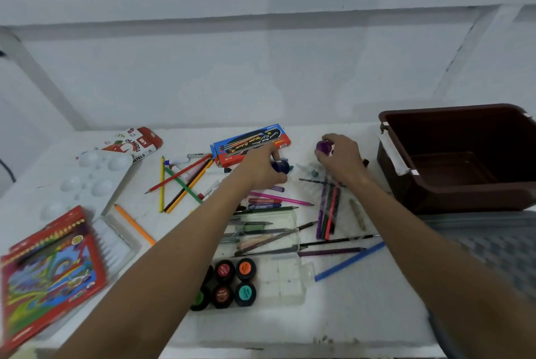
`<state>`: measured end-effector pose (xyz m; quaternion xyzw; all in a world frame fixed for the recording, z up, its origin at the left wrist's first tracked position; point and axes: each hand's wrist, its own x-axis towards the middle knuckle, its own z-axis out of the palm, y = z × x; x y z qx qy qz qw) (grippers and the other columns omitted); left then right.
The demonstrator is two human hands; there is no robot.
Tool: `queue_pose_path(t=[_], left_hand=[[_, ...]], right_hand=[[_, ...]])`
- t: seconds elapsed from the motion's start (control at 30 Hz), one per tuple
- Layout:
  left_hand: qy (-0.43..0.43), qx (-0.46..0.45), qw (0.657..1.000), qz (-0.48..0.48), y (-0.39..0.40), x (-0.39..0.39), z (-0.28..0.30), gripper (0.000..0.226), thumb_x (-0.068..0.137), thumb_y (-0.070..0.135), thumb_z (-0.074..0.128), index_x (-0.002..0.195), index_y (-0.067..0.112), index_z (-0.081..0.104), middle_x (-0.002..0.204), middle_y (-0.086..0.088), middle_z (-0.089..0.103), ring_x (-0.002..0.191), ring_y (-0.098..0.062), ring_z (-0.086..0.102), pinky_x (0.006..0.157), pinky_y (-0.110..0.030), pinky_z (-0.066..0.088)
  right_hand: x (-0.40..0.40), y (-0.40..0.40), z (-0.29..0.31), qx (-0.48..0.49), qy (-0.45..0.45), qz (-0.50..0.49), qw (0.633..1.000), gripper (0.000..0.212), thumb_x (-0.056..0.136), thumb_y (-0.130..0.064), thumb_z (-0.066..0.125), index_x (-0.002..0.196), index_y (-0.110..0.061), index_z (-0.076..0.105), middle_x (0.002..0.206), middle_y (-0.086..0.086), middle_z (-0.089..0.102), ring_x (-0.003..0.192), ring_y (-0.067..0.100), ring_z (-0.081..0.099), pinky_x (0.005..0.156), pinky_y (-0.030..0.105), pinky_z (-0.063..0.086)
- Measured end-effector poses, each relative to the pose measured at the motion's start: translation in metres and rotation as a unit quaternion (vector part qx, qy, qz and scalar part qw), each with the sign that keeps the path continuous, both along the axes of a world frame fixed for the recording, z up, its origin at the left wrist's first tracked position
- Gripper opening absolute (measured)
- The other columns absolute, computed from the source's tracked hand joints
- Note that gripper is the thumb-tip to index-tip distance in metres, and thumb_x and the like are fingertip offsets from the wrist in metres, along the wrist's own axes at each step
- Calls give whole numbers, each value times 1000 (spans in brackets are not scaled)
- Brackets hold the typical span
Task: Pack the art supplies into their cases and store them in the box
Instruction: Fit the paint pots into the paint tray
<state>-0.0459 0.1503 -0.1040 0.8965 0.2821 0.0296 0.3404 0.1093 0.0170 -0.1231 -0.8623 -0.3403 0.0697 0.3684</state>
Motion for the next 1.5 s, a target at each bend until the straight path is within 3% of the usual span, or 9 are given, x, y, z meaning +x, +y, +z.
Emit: queue_pose_path(t=[0.1, 0.23, 0.37, 0.6, 0.77, 0.9, 1.03, 1.23, 1.5], left_hand=[[-38, -2, 998, 40, -8, -21, 14, 39, 70, 26, 75, 95, 19, 46, 81, 2, 57, 64, -12, 48, 54, -24, 37], [-78, -17, 996, 32, -28, -61, 26, 48, 80, 25, 63, 127, 27, 52, 102, 3, 61, 81, -13, 56, 71, -24, 44], [-86, -48, 994, 56, -60, -108, 22, 26, 75, 29, 67, 101, 30, 59, 89, 9, 64, 76, -14, 60, 70, -30, 49], [-49, -11, 999, 19, -101, -159, -1, 42, 73, 30, 79, 108, 25, 58, 100, 11, 64, 89, -7, 60, 73, -14, 43], [-55, 71, 995, -39, -111, -163, -4, 35, 74, 33, 78, 102, 15, 68, 95, 0, 64, 89, -17, 56, 81, -35, 46], [-12, 119, 991, -51, -111, -158, -11, 41, 68, 48, 78, 102, 28, 67, 91, 14, 59, 91, -12, 54, 78, -34, 39], [20, 166, 985, -50, -112, -154, -17, 45, 69, 49, 76, 109, 30, 65, 97, 9, 56, 98, -15, 49, 74, -34, 23], [52, 174, 983, -39, -111, -148, -25, 50, 70, 50, 76, 113, 31, 60, 95, 11, 43, 106, -18, 46, 80, -35, 24], [63, 171, 982, -43, -108, -146, -24, 38, 65, 51, 78, 80, 27, 53, 90, 7, 46, 95, -16, 44, 74, -34, 25]], right_hand=[[-29, -11, 19, 28, 61, 4, 998, 51, 79, -25, 70, 126, -10, 58, 116, 4, 61, 105, 18, 58, 89, 22, 42], [-81, -34, 38, 54, 197, 60, 977, 38, 75, -16, 72, 112, -14, 67, 91, -2, 65, 76, 6, 58, 70, 19, 45], [-127, -63, 36, 20, 207, 127, 970, 32, 70, -10, 72, 100, -20, 71, 85, -3, 68, 64, 1, 55, 62, 15, 47], [-174, -100, 2, -20, 102, 148, 984, 44, 67, -16, 83, 108, -15, 67, 101, -2, 65, 84, 13, 63, 76, 20, 50], [-184, -105, -4, -31, 49, 153, 986, 45, 65, -11, 84, 107, -10, 67, 97, 0, 59, 83, 11, 54, 71, 4, 40], [-185, -101, -10, -61, -4, 166, 984, 37, 60, -19, 86, 93, -13, 70, 88, 3, 62, 85, 20, 55, 82, 37, 50], [-188, -99, -12, -85, 0, 157, 984, 49, 56, -22, 89, 100, -13, 71, 97, 6, 53, 92, 22, 50, 85, 34, 45], [-192, -100, -12, -57, 8, 141, 988, 44, 61, -16, 86, 102, -12, 70, 97, 7, 50, 94, 23, 50, 87, 36, 46], [-191, -103, -14, -55, 0, 147, 988, 38, 67, -18, 82, 103, -14, 70, 95, 7, 53, 93, 22, 51, 86, 34, 46]])
